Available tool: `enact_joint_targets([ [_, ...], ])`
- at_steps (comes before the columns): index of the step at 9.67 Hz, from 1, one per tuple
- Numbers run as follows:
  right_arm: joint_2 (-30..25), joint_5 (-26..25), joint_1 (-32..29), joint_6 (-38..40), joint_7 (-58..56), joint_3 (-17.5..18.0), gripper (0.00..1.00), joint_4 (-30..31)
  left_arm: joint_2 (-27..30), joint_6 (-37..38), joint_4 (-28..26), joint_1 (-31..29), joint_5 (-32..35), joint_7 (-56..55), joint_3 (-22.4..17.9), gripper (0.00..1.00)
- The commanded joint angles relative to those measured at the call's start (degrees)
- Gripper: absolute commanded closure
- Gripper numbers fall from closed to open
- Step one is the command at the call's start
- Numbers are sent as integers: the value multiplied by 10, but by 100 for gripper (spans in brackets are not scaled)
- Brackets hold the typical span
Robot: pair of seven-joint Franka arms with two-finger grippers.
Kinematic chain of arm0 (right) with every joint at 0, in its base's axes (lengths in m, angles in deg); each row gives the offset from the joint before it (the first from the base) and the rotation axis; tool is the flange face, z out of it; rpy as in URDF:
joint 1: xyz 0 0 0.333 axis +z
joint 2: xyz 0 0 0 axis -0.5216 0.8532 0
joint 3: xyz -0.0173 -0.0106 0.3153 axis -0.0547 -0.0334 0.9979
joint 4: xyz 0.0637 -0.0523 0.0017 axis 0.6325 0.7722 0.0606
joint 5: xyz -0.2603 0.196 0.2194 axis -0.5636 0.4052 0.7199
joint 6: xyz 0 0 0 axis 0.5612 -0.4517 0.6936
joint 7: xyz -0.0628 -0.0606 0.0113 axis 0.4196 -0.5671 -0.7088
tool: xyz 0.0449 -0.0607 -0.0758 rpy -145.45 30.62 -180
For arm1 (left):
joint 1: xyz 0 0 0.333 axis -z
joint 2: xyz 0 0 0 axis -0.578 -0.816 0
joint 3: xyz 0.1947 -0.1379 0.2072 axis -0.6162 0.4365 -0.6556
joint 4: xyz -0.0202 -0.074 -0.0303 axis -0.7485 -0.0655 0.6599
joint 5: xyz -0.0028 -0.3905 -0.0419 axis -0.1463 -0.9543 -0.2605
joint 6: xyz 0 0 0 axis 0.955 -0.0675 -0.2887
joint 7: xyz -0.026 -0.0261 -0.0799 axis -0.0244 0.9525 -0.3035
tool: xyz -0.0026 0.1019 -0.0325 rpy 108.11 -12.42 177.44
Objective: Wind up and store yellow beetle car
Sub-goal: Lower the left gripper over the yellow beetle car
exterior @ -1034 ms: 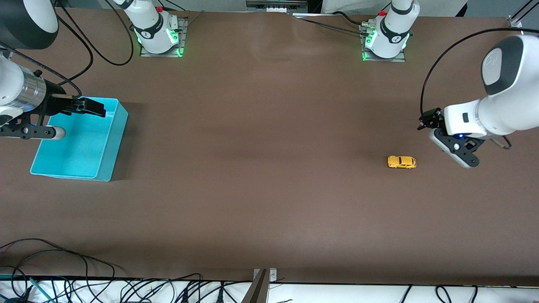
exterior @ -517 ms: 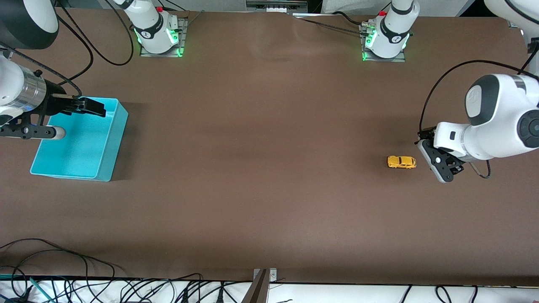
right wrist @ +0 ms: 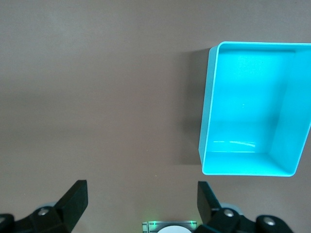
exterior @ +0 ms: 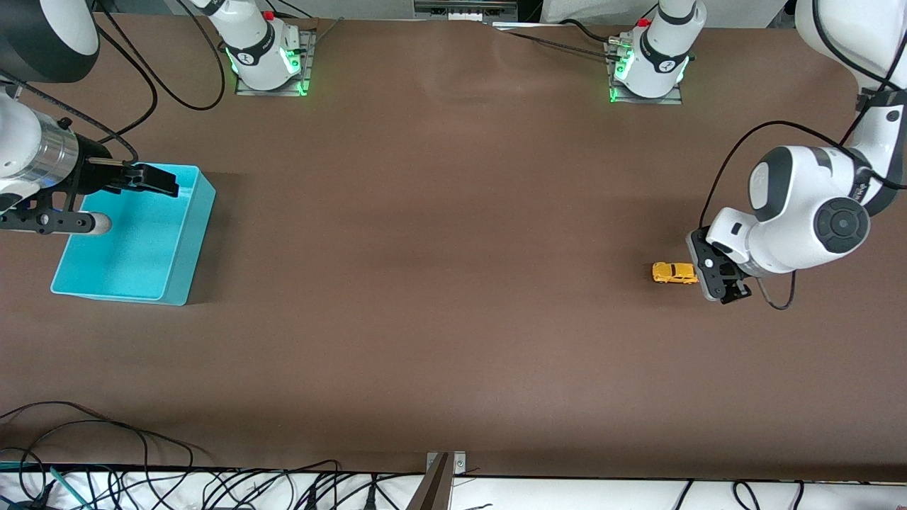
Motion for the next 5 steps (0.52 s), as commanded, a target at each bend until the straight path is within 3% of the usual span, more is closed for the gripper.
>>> enact_joint_targets([
  [1,-6,4,-4,22,0,3,0,2,8,-97,-77,-14,12,72,5,0],
  [3,-14,2,-2,54,-1,6,0,2,-17,-159,-95,-24,13,137,4,0],
  [5,-18,8,-1,71,-1,5,0,0,-36,-168,-96,-25,15,150,4,0],
])
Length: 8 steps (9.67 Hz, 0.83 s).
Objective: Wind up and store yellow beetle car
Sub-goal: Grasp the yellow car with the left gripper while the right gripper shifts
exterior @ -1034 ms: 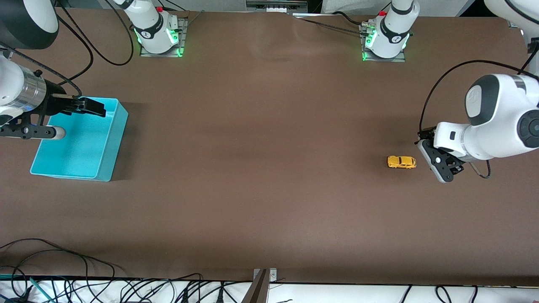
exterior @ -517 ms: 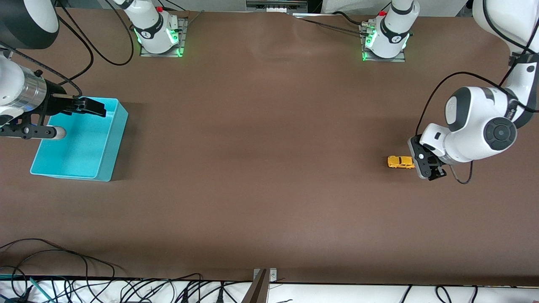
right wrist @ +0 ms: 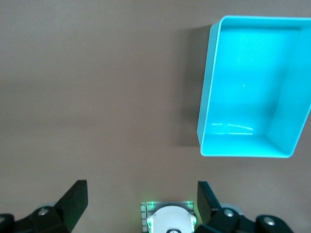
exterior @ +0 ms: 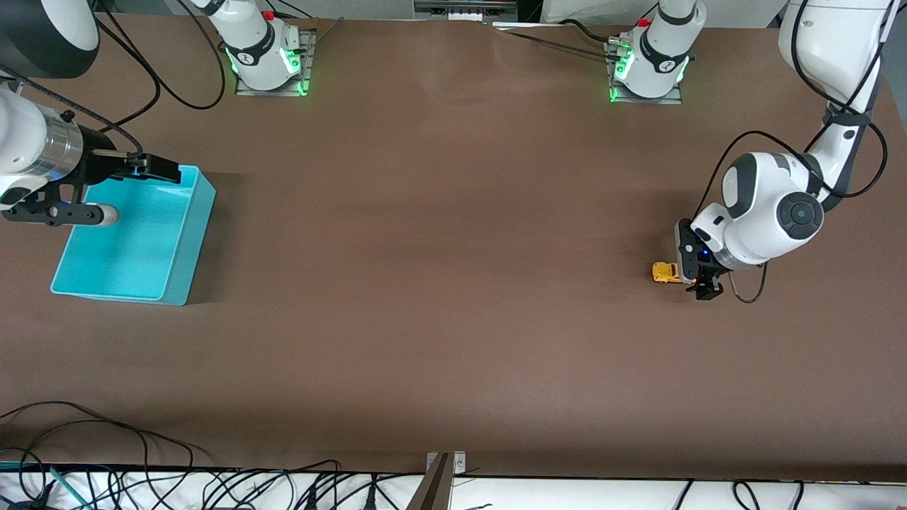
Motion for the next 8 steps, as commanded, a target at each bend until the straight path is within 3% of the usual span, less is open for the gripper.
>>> enact_joint_targets([
  [1,-10,9,-3,13,-4,1,0,0,-15,-16,-1,-5,15,16,4,0],
  [4,-10,9,0,-3,-1,9,0,-29,-34,-55,-17,-6,15,16,4,0],
  [6,-10,7,0,3,1,54,0,-30,-38,-61,-18,-7,15,16,4,2],
  [7,-10,6,-1,-2,4,73,0,-34,-38,-61,-18,-8,15,16,4,16],
  [8,-10,5,-1,-3,4,77,0,-46,-38,-61,-18,-16,15,16,4,52],
])
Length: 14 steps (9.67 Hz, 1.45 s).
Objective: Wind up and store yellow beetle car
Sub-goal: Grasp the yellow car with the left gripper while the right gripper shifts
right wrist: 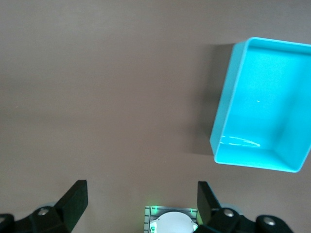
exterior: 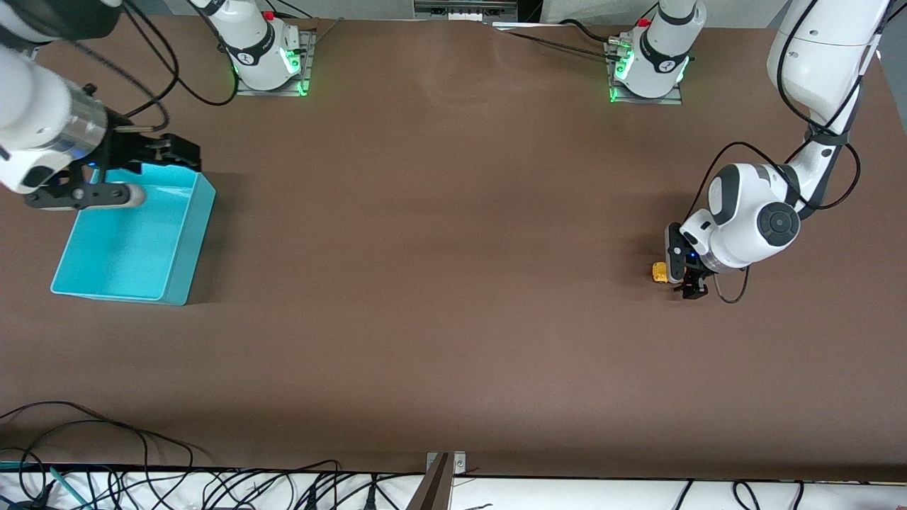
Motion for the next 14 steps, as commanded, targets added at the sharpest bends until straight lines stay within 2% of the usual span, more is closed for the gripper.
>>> enact_joint_targets([
  [1,-5,5,-5,-7,1,8,0,-25,3,-5,0,-11,15,5,5,66],
  [3,-1,5,-7,-10,1,7,0,-30,3,-1,3,-7,15,5,5,90],
  [6,-4,5,-9,-10,2,3,0,-31,-2,0,2,-6,15,5,4,90],
  [9,-13,7,-9,-9,-3,-26,0,-33,-10,25,11,-13,15,4,-2,88],
  [13,-27,-2,-9,1,-36,-37,0,-43,-18,28,26,-27,16,27,-37,87],
  [14,-35,-5,-9,7,-36,-54,0,-43,-25,28,38,-27,15,58,-51,87],
])
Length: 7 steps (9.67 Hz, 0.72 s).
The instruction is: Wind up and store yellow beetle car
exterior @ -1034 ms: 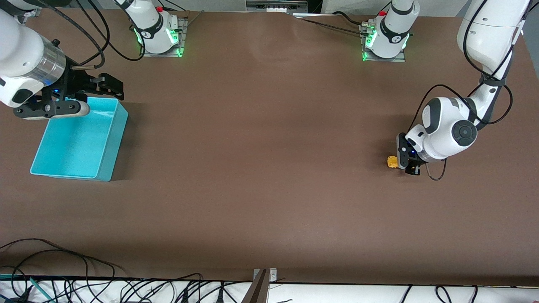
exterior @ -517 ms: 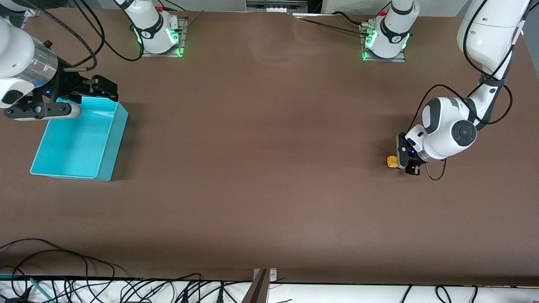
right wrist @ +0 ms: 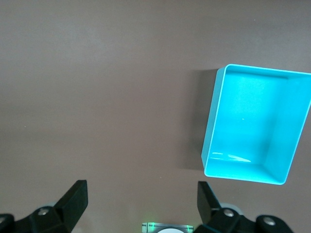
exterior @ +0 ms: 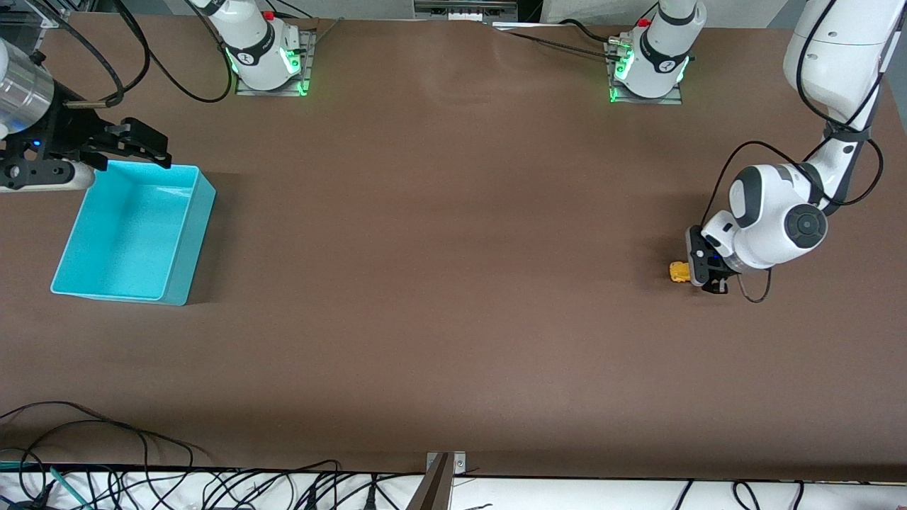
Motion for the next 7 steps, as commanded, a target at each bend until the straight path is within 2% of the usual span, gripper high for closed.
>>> enact_joint_targets([
  [1,-14,-8,-2,18,-14,-27,0,-5,-32,11,37,-11,15,54,-19,87],
  [3,-12,-5,-3,15,-63,-69,0,-35,-43,11,55,-32,15,85,-19,87],
  [4,-12,-8,-2,18,-120,-85,0,-40,-51,11,61,-48,15,102,-19,87],
  [5,-7,-14,-2,17,-125,-100,0,-38,-63,11,64,-68,14,113,-18,87],
  [7,3,-14,-5,5,-133,-113,0,-36,-72,10,65,-80,7,121,-17,87],
])
